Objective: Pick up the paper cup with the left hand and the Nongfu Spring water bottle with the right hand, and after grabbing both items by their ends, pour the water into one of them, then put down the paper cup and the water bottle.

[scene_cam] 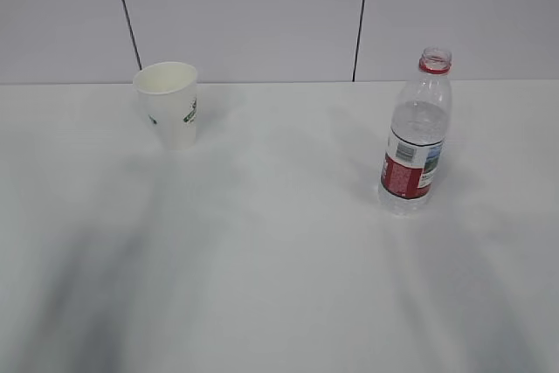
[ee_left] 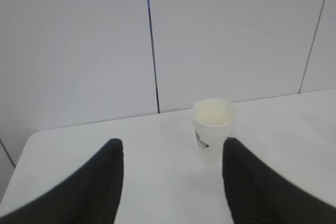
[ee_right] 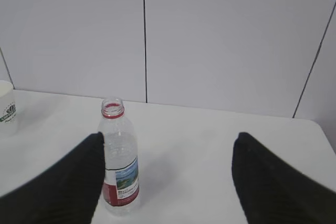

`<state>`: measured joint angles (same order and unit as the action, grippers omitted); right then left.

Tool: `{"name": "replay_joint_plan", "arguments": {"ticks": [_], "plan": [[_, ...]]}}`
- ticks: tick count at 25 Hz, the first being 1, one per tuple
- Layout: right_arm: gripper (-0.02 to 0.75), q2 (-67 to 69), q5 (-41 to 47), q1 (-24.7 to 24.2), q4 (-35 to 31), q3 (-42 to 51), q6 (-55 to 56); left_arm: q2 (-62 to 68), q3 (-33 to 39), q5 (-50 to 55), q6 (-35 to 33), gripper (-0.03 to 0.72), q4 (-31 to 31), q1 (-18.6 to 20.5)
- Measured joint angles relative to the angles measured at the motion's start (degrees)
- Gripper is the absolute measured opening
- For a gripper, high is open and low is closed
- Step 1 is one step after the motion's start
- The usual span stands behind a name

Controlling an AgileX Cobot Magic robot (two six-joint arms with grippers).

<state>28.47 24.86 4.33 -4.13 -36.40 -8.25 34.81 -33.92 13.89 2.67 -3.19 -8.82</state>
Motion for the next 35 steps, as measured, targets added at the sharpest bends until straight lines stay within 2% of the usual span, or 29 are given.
{"name": "replay_joint_plan", "arguments": {"ticks": [10, 13, 25, 35], "plan": [[0.566, 5.2, -6.4, 0.0, 0.9, 0.0, -0.9, 7.6, 0.0, -4.9, 0.0, 0.445, 0.0, 0.0], [0.566, 6.2, -7.8, 0.0, 1.2, 0.0, -0.9, 9.7, 0.0, -6.1, 0.0, 0.445, 0.0, -1.0], [0.566, 7.4, -10.5, 0.0, 1.3, 0.0, -0.9, 11.3, 0.0, -7.9, 0.0, 0.444, 0.3, -1.8], [0.566, 12.6, -16.0, 0.0, 0.0, 0.0, -0.9, 15.1, 0.0, -10.0, 0.0, 0.444, 0.4, -1.8]]}}
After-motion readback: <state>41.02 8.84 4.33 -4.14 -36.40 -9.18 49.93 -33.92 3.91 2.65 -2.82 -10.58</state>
